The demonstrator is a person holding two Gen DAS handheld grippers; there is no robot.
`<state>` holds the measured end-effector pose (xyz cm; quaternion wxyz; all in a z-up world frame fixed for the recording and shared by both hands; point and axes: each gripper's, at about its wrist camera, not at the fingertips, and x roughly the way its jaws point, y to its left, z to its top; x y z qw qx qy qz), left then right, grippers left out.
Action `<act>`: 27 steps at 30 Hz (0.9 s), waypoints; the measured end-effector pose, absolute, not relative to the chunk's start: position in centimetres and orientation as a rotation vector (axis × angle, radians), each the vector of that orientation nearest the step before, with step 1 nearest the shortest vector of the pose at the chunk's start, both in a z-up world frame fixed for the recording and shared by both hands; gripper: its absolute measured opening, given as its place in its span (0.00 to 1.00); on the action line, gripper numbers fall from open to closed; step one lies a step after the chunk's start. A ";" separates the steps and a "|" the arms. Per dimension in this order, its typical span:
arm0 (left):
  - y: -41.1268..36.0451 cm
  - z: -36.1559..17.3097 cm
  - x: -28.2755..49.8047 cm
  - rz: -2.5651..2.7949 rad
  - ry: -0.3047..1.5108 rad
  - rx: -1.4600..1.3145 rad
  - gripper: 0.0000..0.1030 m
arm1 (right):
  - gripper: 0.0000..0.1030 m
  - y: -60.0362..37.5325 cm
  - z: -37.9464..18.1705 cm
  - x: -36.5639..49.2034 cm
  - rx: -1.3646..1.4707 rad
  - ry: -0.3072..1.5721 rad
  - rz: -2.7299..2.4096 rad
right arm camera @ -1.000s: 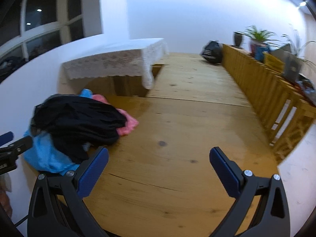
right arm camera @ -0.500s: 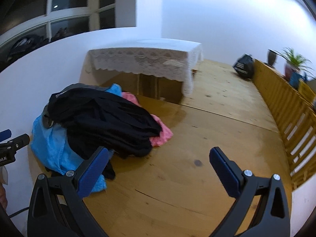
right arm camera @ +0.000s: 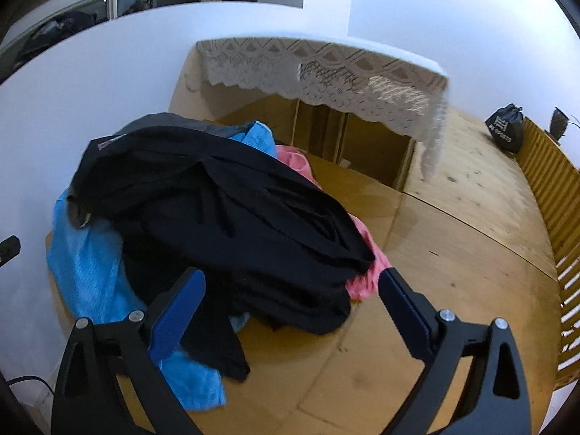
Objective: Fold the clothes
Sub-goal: 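Grasp the navy sweatshirt with both grippers and lift it off the heap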
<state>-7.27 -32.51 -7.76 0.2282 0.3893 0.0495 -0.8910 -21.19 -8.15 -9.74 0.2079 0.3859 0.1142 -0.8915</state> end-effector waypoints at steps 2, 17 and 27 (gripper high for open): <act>-33.3 -7.9 -8.6 -2.460 0.117 1.058 0.94 | 0.94 -10.3 -10.3 -22.5 1.062 0.359 -2.461; -36.4 -11.7 -21.2 -2.566 0.019 1.146 0.38 | 0.94 -22.1 -16.0 -31.4 1.084 0.571 -2.366; -38.4 -9.9 -19.2 -2.825 0.339 1.150 0.07 | 0.04 -18.5 -13.6 -31.7 1.141 0.240 -2.167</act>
